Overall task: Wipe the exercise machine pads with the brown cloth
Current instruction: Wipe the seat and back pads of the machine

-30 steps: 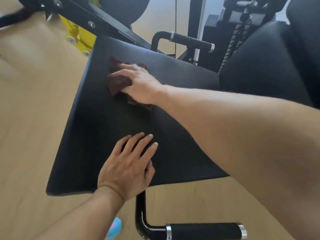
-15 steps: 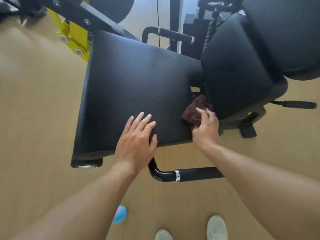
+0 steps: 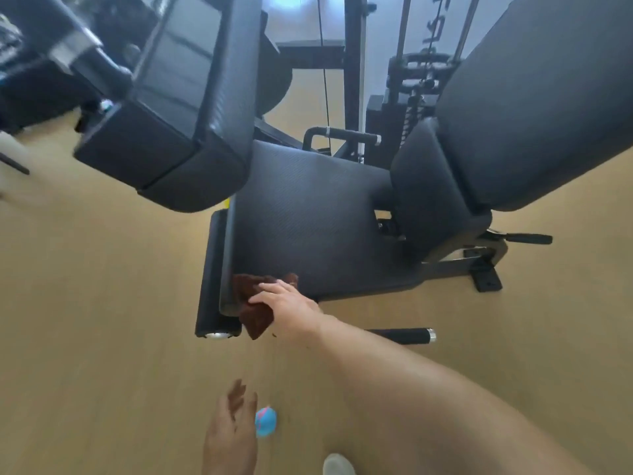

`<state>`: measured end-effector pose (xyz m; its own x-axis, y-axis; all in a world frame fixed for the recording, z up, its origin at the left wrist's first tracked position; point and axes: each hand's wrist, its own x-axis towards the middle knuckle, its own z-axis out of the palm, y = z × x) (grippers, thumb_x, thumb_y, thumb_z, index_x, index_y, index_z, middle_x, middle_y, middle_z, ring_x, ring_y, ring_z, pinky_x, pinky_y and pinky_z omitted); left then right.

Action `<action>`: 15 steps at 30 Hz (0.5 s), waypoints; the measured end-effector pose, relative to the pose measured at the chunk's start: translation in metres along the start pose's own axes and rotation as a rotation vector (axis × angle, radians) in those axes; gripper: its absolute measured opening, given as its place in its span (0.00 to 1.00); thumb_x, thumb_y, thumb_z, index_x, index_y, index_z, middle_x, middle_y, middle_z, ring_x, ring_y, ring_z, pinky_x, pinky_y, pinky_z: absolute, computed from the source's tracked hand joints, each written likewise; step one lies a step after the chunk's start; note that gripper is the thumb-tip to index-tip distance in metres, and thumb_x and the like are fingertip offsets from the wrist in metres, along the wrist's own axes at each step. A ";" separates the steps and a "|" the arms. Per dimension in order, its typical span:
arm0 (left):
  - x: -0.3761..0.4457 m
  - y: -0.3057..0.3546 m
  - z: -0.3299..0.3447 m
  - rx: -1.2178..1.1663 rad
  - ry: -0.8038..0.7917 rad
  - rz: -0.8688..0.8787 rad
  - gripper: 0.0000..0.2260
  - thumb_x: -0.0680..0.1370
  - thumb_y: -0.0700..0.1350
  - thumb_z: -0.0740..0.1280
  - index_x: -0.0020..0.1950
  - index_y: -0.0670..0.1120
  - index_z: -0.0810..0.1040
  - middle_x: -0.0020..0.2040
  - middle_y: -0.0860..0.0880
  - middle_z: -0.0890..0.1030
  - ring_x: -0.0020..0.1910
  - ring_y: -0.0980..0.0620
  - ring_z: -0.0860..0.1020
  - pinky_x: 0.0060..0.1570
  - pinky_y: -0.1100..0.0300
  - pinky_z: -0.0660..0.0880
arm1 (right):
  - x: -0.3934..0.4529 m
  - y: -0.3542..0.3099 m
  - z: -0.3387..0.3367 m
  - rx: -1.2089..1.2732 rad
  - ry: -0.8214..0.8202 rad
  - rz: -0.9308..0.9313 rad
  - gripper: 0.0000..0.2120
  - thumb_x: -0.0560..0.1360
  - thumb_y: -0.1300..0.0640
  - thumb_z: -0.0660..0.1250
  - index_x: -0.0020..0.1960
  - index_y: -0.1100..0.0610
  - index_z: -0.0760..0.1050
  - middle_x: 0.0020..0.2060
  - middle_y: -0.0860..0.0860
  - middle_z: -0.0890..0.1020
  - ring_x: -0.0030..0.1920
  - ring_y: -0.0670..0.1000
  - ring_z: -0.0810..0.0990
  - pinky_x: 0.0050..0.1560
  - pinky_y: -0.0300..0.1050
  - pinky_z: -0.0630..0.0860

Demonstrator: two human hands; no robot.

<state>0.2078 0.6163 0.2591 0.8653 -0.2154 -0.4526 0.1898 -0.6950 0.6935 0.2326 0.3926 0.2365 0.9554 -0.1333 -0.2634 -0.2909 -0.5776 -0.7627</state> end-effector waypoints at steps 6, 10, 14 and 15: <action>0.020 0.029 -0.004 0.081 -0.106 0.000 0.13 0.80 0.47 0.67 0.65 0.54 0.74 0.62 0.53 0.78 0.63 0.51 0.75 0.55 0.63 0.69 | -0.057 0.102 -0.033 0.061 0.383 0.702 0.31 0.79 0.65 0.62 0.78 0.44 0.63 0.81 0.49 0.58 0.81 0.58 0.51 0.80 0.56 0.53; 0.039 0.018 0.011 0.170 -0.141 0.040 0.13 0.81 0.49 0.66 0.64 0.59 0.71 0.64 0.54 0.77 0.64 0.52 0.74 0.64 0.56 0.70 | -0.058 0.166 -0.043 0.431 0.726 0.987 0.24 0.81 0.59 0.59 0.76 0.45 0.67 0.71 0.56 0.74 0.68 0.63 0.73 0.69 0.63 0.72; 0.028 0.019 0.024 0.111 -0.218 0.080 0.13 0.81 0.50 0.66 0.65 0.60 0.73 0.60 0.59 0.77 0.63 0.56 0.75 0.64 0.57 0.71 | -0.018 0.196 -0.045 0.465 0.825 1.029 0.22 0.71 0.38 0.59 0.64 0.38 0.75 0.60 0.54 0.82 0.52 0.60 0.82 0.56 0.61 0.80; 0.023 0.015 0.026 0.088 -0.212 0.091 0.12 0.80 0.49 0.67 0.62 0.62 0.74 0.58 0.61 0.78 0.60 0.58 0.76 0.61 0.60 0.70 | -0.009 0.173 -0.049 0.356 0.777 0.926 0.22 0.69 0.39 0.58 0.61 0.38 0.77 0.61 0.52 0.82 0.54 0.59 0.82 0.59 0.59 0.80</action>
<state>0.2190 0.5831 0.2448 0.7582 -0.4124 -0.5050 0.0667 -0.7214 0.6893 0.1764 0.2544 0.1354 0.1288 -0.8791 -0.4589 -0.7479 0.2177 -0.6271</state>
